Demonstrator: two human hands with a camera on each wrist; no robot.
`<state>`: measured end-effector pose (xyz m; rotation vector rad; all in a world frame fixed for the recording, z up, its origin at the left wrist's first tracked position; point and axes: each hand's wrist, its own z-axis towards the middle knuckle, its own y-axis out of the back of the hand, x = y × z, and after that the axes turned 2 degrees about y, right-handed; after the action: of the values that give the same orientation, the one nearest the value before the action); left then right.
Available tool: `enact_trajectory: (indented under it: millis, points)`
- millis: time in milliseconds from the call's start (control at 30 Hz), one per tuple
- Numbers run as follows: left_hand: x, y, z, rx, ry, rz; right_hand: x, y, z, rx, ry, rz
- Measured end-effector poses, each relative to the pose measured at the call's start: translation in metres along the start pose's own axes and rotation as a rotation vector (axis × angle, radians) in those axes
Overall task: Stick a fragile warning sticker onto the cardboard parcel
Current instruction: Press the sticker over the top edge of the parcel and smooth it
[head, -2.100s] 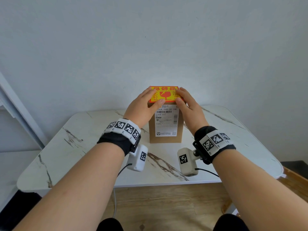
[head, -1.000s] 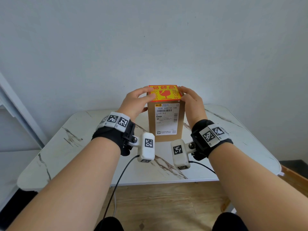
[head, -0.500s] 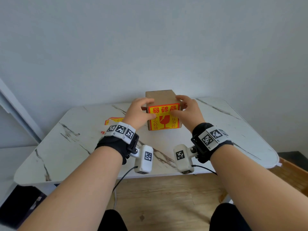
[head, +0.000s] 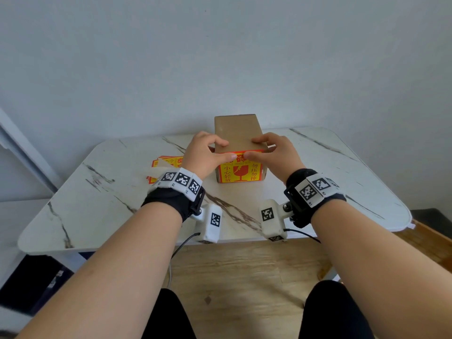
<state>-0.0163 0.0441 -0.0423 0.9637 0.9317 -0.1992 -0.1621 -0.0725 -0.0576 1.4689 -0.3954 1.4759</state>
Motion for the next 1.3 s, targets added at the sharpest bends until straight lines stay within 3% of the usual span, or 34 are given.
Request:
enact_trajectory:
  millis: [367,600,733,833,1000,1300]
  points:
    - [0.007,0.011,0.005,0.098,0.040,-0.110,-0.007,0.001,0.003,-0.024,-0.089,0.285]
    - [0.005,0.008,0.007,0.088,0.100,-0.210,-0.001,0.002,0.002,-0.019,-0.082,0.244]
    - [0.001,0.008,0.008,0.102,0.114,-0.257,0.003,-0.010,0.003,-0.052,-0.062,0.013]
    - [0.000,0.009,0.005,0.082,0.125,-0.225,0.004,-0.020,0.002,-0.091,-0.064,-0.044]
    - [-0.002,0.009,-0.002,0.060,0.020,-0.030,0.002,-0.017,0.002,-0.055,-0.084,-0.008]
    - [0.000,0.005,0.000,0.020,0.012,-0.016,-0.006,-0.007,-0.001,0.020,-0.070,0.161]
